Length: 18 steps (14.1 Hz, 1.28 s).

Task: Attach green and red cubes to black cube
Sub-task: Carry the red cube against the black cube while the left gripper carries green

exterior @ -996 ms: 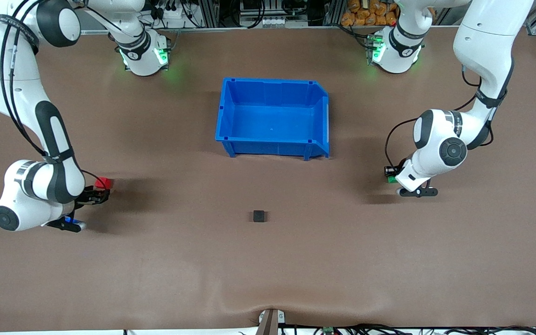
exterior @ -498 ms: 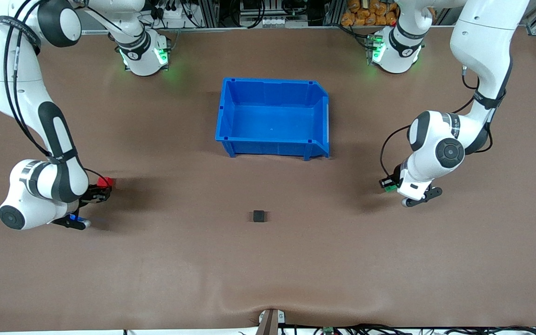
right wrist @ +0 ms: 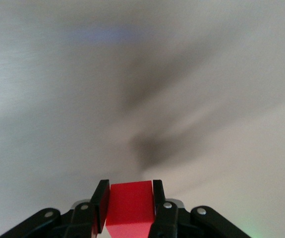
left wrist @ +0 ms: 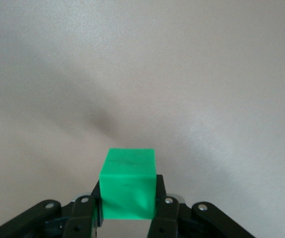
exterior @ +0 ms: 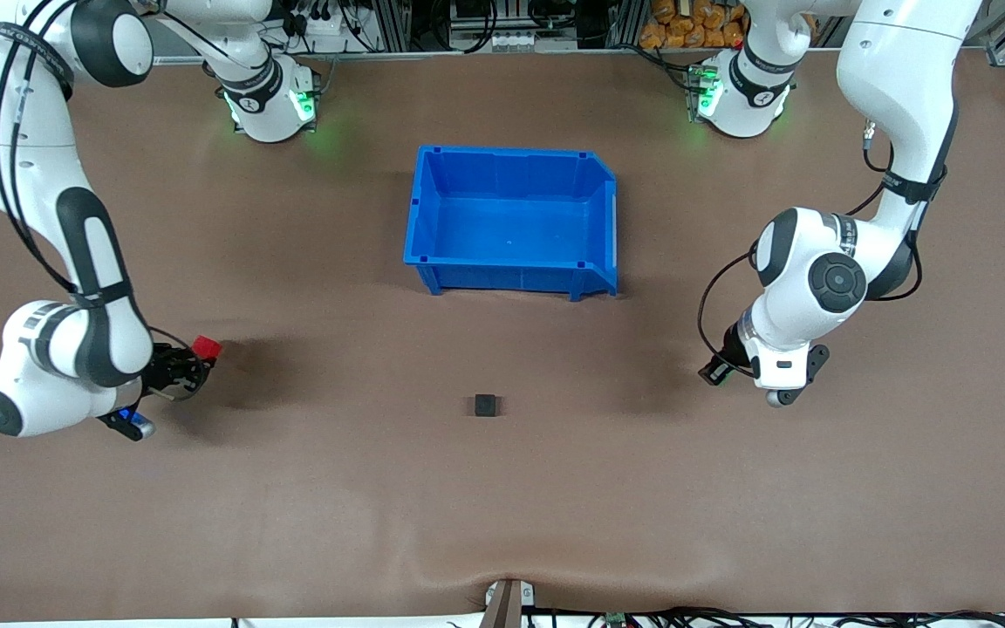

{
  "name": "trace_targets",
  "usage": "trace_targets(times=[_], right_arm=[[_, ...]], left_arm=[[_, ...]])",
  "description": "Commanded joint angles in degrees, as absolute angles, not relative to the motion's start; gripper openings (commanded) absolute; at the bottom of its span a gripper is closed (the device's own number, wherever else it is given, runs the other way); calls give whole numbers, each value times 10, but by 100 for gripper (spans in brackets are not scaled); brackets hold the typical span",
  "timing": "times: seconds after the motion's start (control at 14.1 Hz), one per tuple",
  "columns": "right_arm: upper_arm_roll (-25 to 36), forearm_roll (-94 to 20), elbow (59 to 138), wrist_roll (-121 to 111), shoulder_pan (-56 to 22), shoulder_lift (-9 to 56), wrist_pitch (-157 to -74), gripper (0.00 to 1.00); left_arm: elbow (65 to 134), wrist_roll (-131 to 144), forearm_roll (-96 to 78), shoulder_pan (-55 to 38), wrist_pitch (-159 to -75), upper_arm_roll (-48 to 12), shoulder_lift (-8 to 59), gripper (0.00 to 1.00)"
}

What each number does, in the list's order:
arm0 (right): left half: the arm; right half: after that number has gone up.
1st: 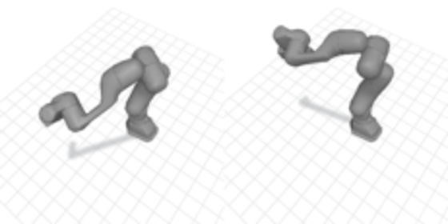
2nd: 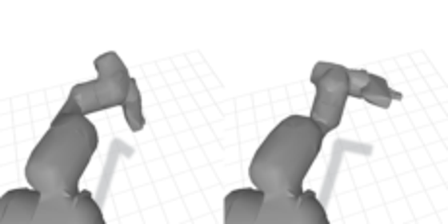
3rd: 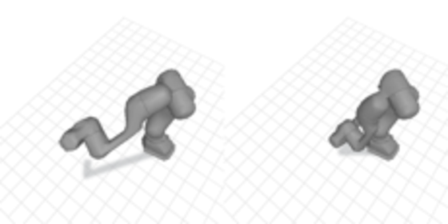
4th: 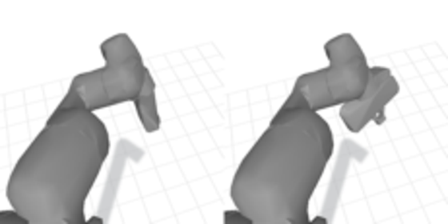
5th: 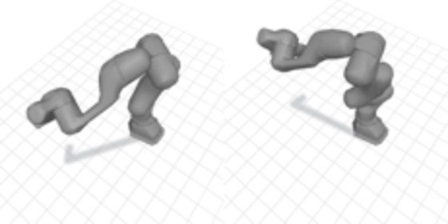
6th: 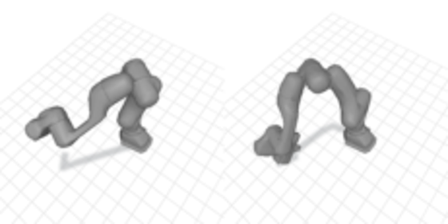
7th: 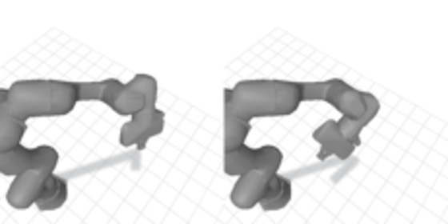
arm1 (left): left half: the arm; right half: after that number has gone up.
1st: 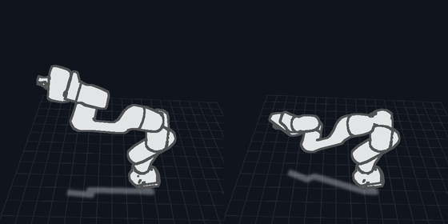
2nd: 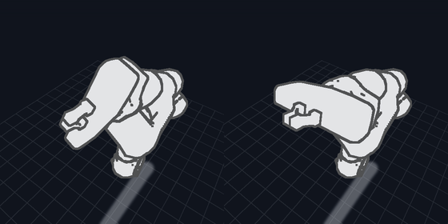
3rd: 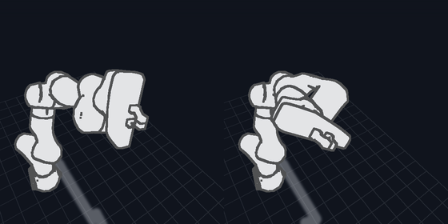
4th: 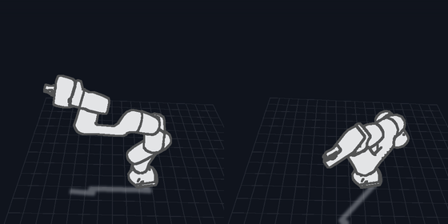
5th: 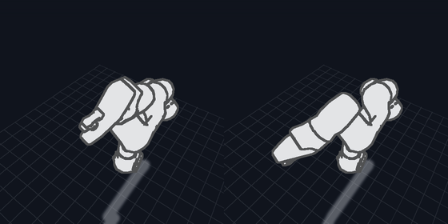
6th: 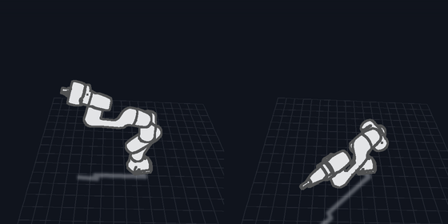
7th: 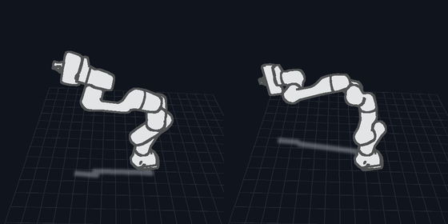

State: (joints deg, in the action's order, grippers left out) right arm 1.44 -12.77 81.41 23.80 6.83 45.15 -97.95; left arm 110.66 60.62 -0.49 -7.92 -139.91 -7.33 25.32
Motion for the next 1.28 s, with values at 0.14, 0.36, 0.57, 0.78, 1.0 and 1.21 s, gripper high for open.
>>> trace_targets(times=[0.14,0.36,0.57,0.78,1.0,1.21], right_arm=[[13,-261,762,519,-2,448,-975,0],[10,-318,758,686,-72,452,-1095,0],[10,-346,759,826,-144,475,-1234,0],[10,-347,759,874,-185,506,-1310,0],[10,-347,759,924,-235,526,-1369,0],[9,-347,760,954,-257,528,-1375,0]], left_arm=[[1042,734,-14,-85,-1387,-80,287,0],[998,830,-14,-92,-1387,-80,312,0],[952,916,-13,-102,-1387,-80,344,0],[934,978,-14,-103,-1387,-79,349,0],[928,1014,-14,-98,-1387,-78,351,0],[928,1021,-23,-100,-1382,-79,353,0]])
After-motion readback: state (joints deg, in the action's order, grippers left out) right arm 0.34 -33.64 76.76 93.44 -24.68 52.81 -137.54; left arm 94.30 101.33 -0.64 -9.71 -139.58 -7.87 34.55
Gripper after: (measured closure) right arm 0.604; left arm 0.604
